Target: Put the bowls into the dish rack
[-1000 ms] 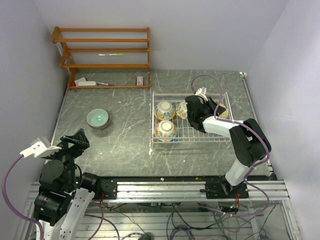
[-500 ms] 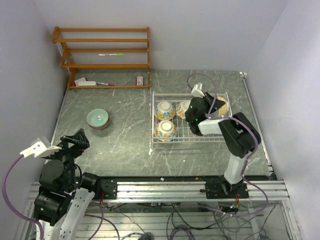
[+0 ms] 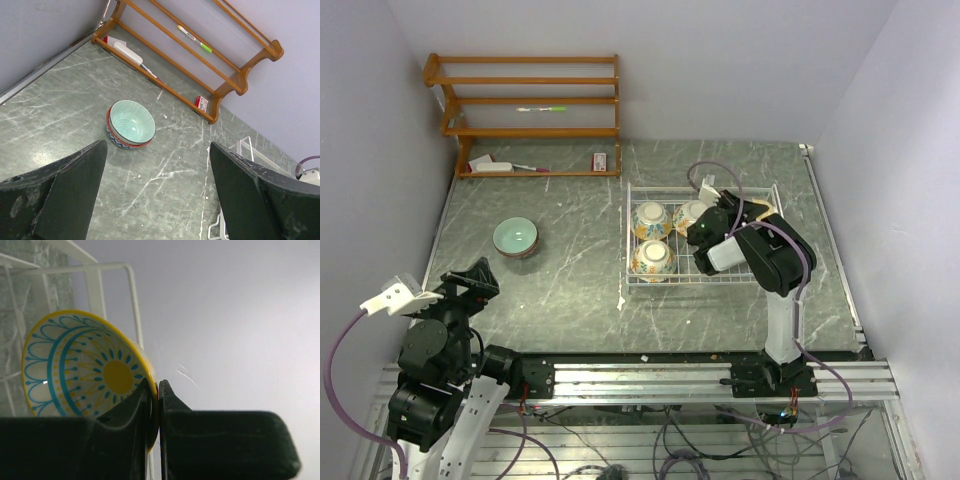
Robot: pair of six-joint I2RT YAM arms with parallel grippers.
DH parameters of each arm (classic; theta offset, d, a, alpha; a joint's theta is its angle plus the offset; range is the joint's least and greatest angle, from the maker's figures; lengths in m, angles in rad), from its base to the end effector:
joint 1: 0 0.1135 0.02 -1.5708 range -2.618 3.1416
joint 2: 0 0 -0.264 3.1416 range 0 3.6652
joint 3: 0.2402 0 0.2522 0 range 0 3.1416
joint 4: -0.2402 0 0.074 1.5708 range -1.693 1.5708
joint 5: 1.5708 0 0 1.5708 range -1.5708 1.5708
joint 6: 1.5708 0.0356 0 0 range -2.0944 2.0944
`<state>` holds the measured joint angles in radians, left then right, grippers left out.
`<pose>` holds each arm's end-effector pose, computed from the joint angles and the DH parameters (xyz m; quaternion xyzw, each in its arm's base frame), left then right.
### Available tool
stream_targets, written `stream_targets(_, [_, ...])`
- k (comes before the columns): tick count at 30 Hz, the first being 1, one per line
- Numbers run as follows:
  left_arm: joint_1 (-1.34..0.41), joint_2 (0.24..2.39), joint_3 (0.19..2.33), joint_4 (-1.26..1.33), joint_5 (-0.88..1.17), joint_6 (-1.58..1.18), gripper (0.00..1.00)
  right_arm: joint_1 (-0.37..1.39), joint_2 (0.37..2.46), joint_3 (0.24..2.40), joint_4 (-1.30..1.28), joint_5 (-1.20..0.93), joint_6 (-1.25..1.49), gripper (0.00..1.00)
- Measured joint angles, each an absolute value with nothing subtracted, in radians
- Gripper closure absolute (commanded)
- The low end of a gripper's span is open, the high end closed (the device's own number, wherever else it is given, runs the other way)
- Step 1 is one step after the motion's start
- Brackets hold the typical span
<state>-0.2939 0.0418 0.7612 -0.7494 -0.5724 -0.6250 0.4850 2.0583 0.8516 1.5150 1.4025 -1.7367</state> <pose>0.0102 0.0171 0.3280 -0.3074 0.6466 -0.1147 0.6887 0.3376 0.1383 0.1635 -0.1728 0.6669 -0.6699 0.2769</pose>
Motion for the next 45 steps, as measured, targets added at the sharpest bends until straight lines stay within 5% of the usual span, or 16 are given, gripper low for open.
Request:
stream_targets(8, [-0.295, 0.042, 0.761, -0.749, -0.572, -0.625, 0.05, 0.485, 2.122, 0.896, 1.525, 1.425, -1.756, 0.93])
stream_targets(18, [-0.295, 0.042, 0.761, -0.749, -0.573, -0.625, 0.05, 0.489, 2.171, 0.958, 1.525, 1.451, -1.736, 0.69])
stream_targets(45, [-0.295, 0.042, 0.761, -0.749, -0.573, -0.625, 0.05, 0.538, 2.236, 1.133, 1.526, 1.515, -1.730, 0.63])
